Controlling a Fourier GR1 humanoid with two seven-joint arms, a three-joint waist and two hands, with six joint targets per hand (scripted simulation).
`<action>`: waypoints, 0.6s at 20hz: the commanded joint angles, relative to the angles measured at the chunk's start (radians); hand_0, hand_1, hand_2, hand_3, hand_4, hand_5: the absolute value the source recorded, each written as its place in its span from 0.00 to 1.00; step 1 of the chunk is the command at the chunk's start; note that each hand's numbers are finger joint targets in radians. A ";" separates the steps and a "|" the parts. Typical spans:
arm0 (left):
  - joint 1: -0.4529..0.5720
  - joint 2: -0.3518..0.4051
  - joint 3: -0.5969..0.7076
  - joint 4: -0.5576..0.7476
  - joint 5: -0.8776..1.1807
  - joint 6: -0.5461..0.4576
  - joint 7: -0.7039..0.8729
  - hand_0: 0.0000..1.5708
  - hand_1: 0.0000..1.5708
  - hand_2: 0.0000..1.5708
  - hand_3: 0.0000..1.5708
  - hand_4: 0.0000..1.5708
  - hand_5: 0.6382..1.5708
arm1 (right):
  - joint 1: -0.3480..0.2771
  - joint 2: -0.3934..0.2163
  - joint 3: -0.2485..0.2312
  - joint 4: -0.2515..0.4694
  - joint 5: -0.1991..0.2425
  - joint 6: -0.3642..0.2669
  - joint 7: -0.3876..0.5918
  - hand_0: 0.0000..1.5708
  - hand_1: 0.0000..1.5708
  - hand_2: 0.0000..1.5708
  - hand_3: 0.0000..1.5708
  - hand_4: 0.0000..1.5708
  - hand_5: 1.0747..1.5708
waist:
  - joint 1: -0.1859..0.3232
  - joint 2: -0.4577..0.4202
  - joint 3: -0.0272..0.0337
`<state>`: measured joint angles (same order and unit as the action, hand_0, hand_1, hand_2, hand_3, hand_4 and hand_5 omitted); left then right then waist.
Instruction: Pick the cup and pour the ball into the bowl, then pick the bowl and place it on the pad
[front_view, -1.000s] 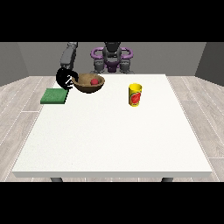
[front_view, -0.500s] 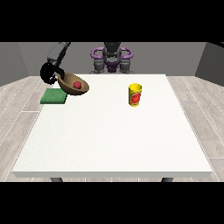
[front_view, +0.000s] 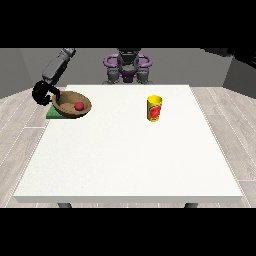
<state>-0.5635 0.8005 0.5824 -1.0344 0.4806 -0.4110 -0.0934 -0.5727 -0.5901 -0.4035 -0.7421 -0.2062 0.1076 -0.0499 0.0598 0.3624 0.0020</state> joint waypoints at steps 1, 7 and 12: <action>0.012 0.024 0.030 -0.088 0.038 -0.007 0.001 0.00 0.00 0.00 0.00 0.43 0.99 | 0.011 -0.089 -0.083 0.135 -0.032 0.081 -0.145 1.00 1.00 1.00 0.00 0.62 1.00 | 0.019 0.092 0.0018; 0.018 0.046 0.090 -0.169 0.114 0.040 0.067 0.00 0.00 0.00 0.00 0.44 0.99 | -0.029 -0.180 -0.100 0.254 -0.013 0.136 -0.233 1.00 1.00 1.00 0.00 0.62 1.00 | 0.011 0.135 0.0009; 0.068 0.013 0.066 -0.209 0.114 0.039 0.077 0.00 0.00 0.00 0.00 0.44 0.99 | -0.048 -0.179 -0.067 0.294 0.024 0.131 -0.246 1.00 1.00 1.00 0.00 0.62 1.00 | 0.014 0.104 -0.0006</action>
<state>-0.5215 0.8218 0.6484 -1.2247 0.5853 -0.3710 -0.0201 -0.6087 -0.7626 -0.4823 -0.4872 -0.1990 0.2332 -0.2802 0.0702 0.4754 0.0024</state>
